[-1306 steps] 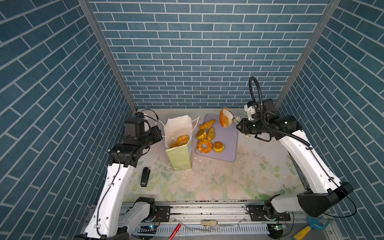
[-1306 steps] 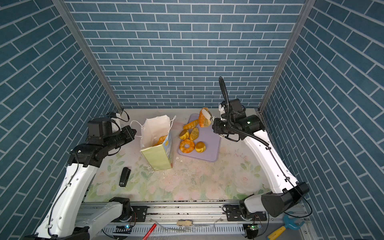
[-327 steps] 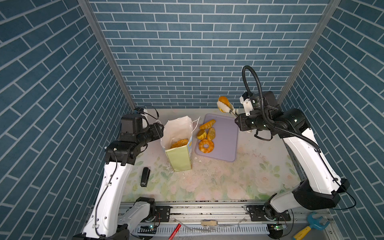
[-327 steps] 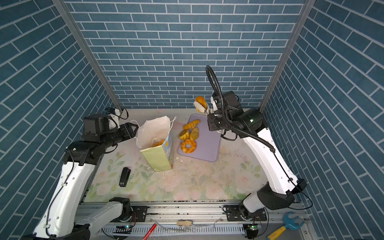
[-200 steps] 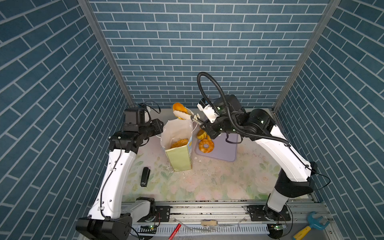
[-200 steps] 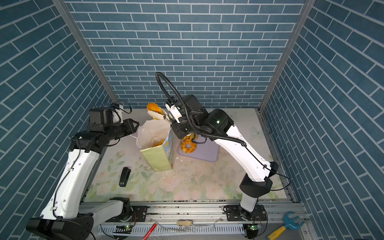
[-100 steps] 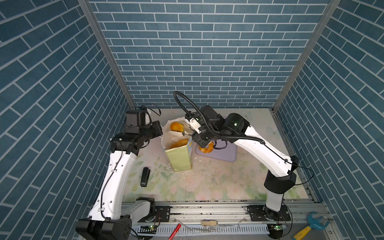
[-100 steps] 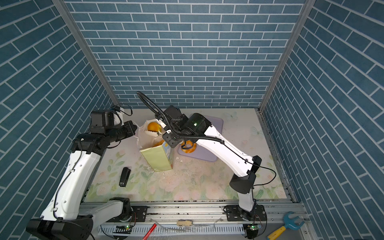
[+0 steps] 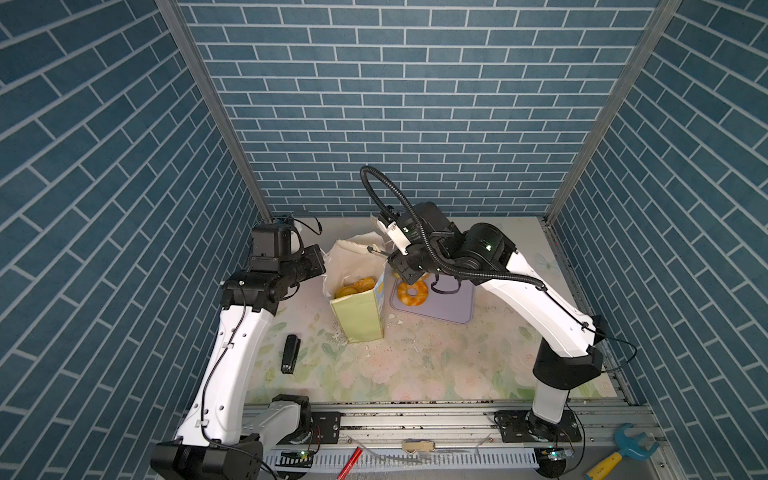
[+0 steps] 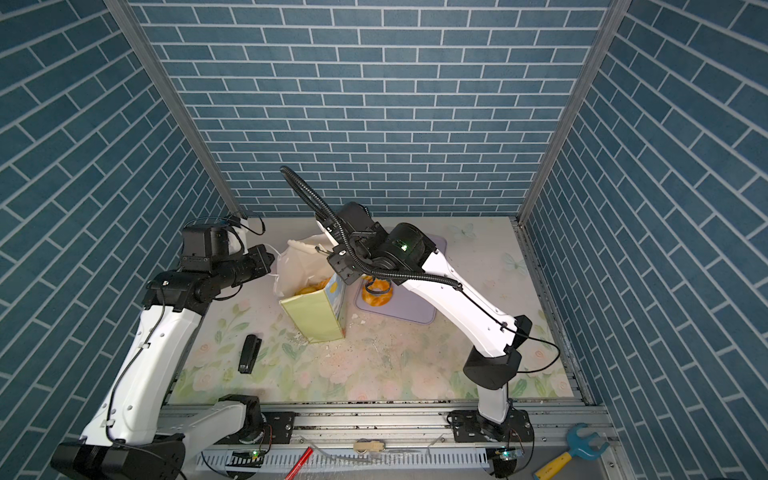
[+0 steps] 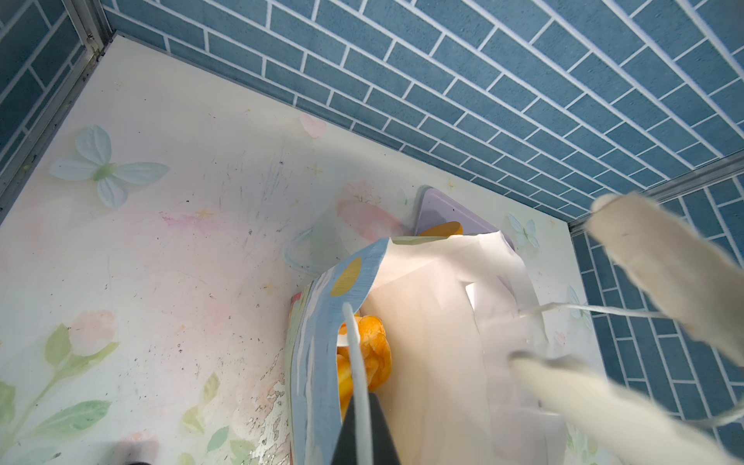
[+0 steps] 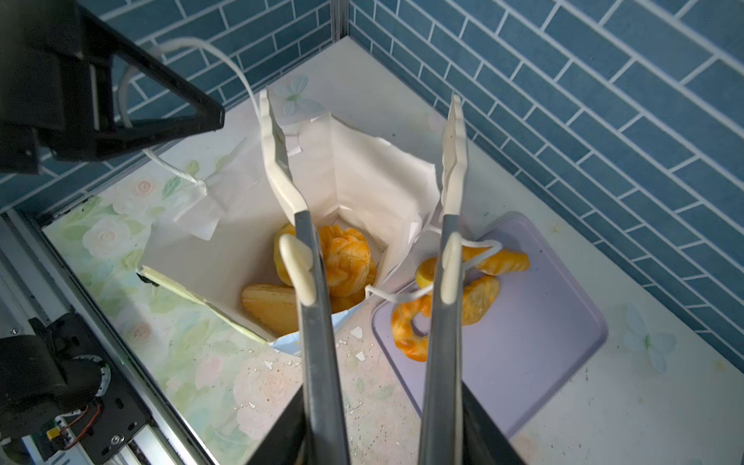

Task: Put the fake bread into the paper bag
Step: 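Withdraw the open tongs from the bag back over the tray, then lower the tongs and pinch the yellow scalloped bun beside the ring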

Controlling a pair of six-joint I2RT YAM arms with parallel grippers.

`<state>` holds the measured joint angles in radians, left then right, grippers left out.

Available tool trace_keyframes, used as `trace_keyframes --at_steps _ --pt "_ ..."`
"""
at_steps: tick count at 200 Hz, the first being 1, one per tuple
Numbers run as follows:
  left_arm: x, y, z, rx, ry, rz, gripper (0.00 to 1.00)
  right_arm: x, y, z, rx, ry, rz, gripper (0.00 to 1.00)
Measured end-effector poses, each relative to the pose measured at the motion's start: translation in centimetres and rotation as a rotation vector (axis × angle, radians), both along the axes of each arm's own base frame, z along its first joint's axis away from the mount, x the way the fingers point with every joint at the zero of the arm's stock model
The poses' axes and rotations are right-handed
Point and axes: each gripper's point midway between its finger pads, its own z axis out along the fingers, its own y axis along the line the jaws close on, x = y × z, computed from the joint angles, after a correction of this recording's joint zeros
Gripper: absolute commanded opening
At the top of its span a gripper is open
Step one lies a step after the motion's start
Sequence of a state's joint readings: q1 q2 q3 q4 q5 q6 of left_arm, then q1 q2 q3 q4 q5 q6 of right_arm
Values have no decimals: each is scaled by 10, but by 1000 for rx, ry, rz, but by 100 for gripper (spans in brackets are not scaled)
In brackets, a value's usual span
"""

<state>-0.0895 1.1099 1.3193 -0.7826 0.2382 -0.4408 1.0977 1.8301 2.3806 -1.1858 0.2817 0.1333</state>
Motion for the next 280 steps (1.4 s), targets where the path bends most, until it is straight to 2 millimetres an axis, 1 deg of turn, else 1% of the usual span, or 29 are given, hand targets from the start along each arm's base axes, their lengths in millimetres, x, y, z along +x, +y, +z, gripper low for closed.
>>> trace_keyframes --at_steps 18,28,36,46,58,71,86,98,107,116,128,144,157,172,203,231,280 --pt "0 0 0 0 -2 0 0 2 -19 25 56 -39 -39 52" --pt "0 0 1 -1 -3 -1 0 6 -35 38 85 -60 -80 51" --pt "0 0 1 -2 -4 -1 0 10 -52 46 103 -75 -122 51" --pt "-1 0 2 -2 -7 -2 0 14 -73 52 123 -80 -178 51" --pt "-2 0 4 -3 -13 -2 0 19 -98 53 140 -76 -242 51" --pt "-4 0 6 -4 -20 -2 0 23 -122 46 149 -60 -307 52" --pt "-5 0 7 -4 -26 -2 0 30 -147 29 144 -27 -388 51" --pt "-6 0 7 -5 -26 -2 0 35 -164 9 128 12 -452 51" --pt "-6 0 7 -5 -26 -2 0 38 -171 -7 113 48 -484 51" --pt "-6 0 7 -4 -26 -2 0 42 -176 -28 92 93 -516 51" --pt "-6 0 7 -4 -26 -2 0 45 -177 -52 65 149 -540 51" --pt "-6 0 7 -4 -26 -2 0 47 -174 -81 27 218 -552 51" --pt "-6 0 7 -4 -26 -2 0 50 -169 -99 2 260 -555 51" --pt "-6 0 7 -4 -25 -2 0 55 -162 -114 -20 295 -549 50" --pt "-6 0 7 -3 -24 -1 0 64 -143 -138 -41 358 -524 49" --pt "-7 1 6 -2 -19 -1 0 71 -126 -153 -40 410 -495 49" --pt "-7 2 5 2 -19 5 0 72 -104 -175 -47 484 -457 47"
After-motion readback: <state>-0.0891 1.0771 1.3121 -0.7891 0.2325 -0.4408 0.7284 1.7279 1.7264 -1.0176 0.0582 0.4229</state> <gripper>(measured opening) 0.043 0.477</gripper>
